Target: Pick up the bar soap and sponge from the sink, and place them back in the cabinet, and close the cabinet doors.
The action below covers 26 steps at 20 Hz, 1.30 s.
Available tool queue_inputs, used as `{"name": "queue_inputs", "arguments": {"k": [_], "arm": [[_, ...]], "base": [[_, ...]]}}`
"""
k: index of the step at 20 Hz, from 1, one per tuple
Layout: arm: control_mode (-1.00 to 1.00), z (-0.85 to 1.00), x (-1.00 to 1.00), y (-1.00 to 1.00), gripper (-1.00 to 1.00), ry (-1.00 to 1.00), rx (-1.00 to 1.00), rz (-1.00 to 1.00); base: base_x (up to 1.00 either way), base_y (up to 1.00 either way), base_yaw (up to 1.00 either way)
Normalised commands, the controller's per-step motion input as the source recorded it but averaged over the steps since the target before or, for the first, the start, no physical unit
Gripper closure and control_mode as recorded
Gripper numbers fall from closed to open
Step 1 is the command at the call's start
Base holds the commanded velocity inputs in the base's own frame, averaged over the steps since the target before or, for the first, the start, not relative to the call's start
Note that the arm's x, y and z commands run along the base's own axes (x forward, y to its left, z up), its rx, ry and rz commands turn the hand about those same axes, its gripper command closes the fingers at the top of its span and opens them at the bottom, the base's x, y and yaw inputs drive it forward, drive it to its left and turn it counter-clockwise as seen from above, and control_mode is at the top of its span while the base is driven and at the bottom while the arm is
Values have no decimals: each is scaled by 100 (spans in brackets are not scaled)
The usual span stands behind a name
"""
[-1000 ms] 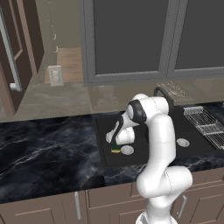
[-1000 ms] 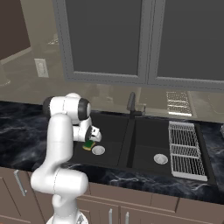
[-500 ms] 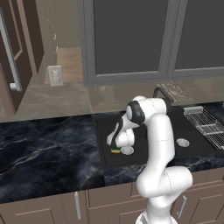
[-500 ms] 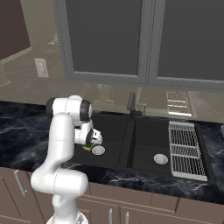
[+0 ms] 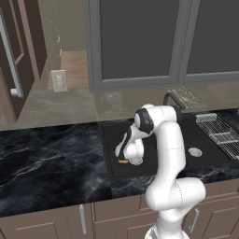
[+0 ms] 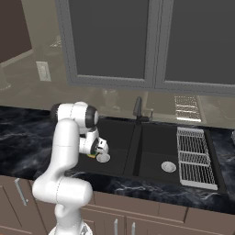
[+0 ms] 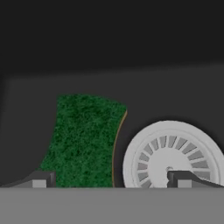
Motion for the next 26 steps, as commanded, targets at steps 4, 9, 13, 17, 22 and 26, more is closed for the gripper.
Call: {"name": "queue_inputs", "arguments": {"k": [4, 9, 13, 17, 22, 26], "arm": [[-100, -14, 2, -2, -100, 0, 0, 0], [-100, -9, 10, 0, -100, 0, 0, 0], [-100, 0, 15, 0, -100, 0, 0, 0], [-100, 0, 17, 0, -100, 0, 0, 0], [-100, 0, 9, 1, -100, 0, 0, 0], [-100, 0, 11, 9, -100, 0, 0, 0]], "base": [[0, 0, 0], [0, 0, 0], [0, 0, 0], [0, 0, 0], [0, 0, 0], [0, 0, 0]]}}
